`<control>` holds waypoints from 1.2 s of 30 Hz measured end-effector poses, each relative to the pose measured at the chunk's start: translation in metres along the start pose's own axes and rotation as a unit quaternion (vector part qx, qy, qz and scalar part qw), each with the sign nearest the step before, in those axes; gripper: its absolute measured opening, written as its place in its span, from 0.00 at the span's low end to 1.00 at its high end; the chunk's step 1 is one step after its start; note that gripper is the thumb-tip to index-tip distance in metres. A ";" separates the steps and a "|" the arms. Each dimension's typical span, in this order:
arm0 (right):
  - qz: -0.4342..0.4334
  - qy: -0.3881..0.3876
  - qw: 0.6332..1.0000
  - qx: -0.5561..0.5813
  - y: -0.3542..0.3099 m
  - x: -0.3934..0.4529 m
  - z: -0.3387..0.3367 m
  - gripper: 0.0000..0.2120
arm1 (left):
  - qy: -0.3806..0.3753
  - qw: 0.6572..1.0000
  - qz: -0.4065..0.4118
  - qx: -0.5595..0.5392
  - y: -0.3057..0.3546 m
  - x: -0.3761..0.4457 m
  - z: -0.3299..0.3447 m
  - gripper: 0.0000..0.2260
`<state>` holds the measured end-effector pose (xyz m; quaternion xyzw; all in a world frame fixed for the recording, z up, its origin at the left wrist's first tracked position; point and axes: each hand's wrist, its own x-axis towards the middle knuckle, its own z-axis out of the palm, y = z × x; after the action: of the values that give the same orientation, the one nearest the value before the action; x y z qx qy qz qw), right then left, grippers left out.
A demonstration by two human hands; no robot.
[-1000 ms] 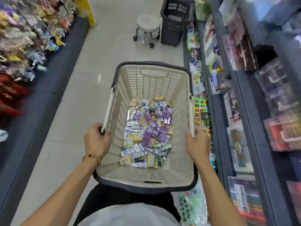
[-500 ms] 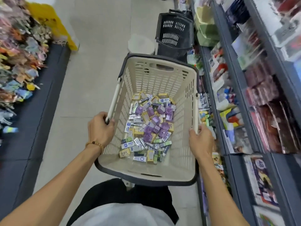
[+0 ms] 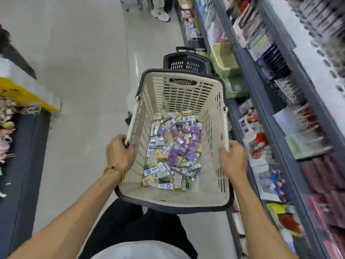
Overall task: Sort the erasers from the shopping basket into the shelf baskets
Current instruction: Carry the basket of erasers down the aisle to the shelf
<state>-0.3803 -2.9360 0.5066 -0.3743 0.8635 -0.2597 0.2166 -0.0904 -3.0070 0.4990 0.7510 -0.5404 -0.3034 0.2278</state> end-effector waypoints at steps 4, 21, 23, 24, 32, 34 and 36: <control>0.010 -0.007 1.000 -0.010 -0.050 0.104 0.020 0.04 | -0.023 1.000 0.009 -0.010 0.045 0.112 0.033 0.03; 0.023 -0.021 0.997 -0.067 -0.098 0.542 0.144 0.05 | 0.000 0.998 -0.044 -0.036 0.179 0.451 0.278 0.04; 0.020 -0.028 0.997 -0.073 -0.088 0.578 0.158 0.02 | 0.013 0.998 -0.050 -0.040 0.184 0.470 0.308 0.05; 0.020 -0.035 0.997 -0.072 -0.083 0.594 0.165 0.01 | 0.018 0.998 -0.052 -0.041 0.184 0.477 0.322 0.05; 0.048 -0.121 0.988 -0.083 -0.012 0.652 0.247 0.10 | 0.043 0.996 -0.068 -0.025 0.144 0.511 0.409 0.04; 0.060 -0.133 0.985 -0.087 0.004 0.652 0.267 0.12 | 0.037 0.996 -0.077 -0.013 0.130 0.513 0.423 0.03; 0.076 -0.131 0.985 -0.088 0.016 0.651 0.283 0.13 | 0.025 0.996 -0.085 -0.001 0.117 0.512 0.436 0.01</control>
<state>-0.6354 -3.5017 0.1623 -0.3559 0.8731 -0.1144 0.3129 -0.3562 -3.5363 0.1599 0.8013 -0.4683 -0.3034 0.2158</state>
